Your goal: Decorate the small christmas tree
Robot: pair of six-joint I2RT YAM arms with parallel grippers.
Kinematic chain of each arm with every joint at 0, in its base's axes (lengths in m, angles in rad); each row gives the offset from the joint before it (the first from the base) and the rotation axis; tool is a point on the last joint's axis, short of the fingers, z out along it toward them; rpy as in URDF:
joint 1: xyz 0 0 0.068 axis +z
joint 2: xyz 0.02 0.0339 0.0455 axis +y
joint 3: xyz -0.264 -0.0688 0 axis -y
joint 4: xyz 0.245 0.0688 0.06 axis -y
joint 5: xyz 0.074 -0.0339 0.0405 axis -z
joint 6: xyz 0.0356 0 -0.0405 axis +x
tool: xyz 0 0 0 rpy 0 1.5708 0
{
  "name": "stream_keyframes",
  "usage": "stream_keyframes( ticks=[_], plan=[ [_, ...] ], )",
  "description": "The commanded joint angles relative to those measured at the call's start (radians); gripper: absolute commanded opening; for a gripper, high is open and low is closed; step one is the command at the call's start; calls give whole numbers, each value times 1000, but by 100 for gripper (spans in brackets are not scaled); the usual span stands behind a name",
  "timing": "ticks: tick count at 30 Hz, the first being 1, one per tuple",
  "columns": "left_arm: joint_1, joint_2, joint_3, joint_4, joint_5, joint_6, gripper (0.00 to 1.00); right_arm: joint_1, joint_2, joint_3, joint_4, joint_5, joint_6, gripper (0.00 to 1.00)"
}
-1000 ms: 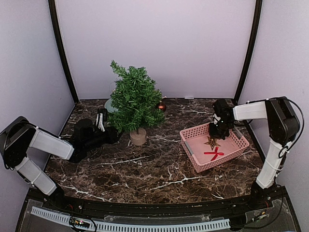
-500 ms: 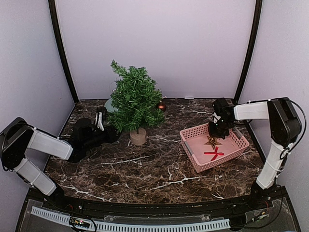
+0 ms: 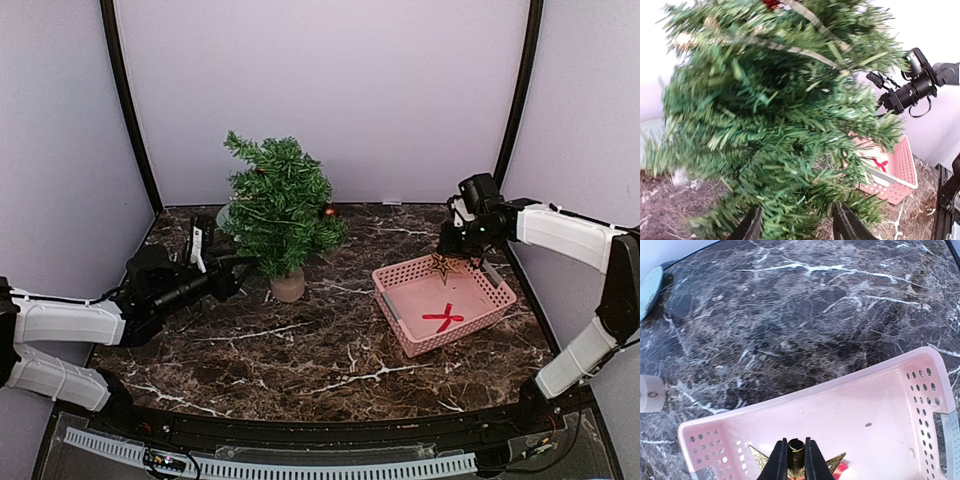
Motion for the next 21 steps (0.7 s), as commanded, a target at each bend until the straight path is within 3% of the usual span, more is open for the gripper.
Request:
stream_keyframes(
  ticks=[1, 6, 13, 17, 21],
  plan=[
    [-43, -105, -3, -159, -68, 148, 47, 17, -56, 27, -19, -70, -5, 11],
    [-55, -256, -41, -271, -195, 147, 47, 29, -94, 23, -5, -126, -7, 12],
    [-102, -450, -47, -405, -214, 259, 47, 37, -126, 31, 27, -263, 21, 13],
    [-256, -422, 51, -447, -242, 466, 48, 44, -140, 33, 27, -336, 45, 13],
    [-452, -254, 231, -526, -329, 785, 49, 50, -151, 27, 17, -386, 64, 14]
  ],
)
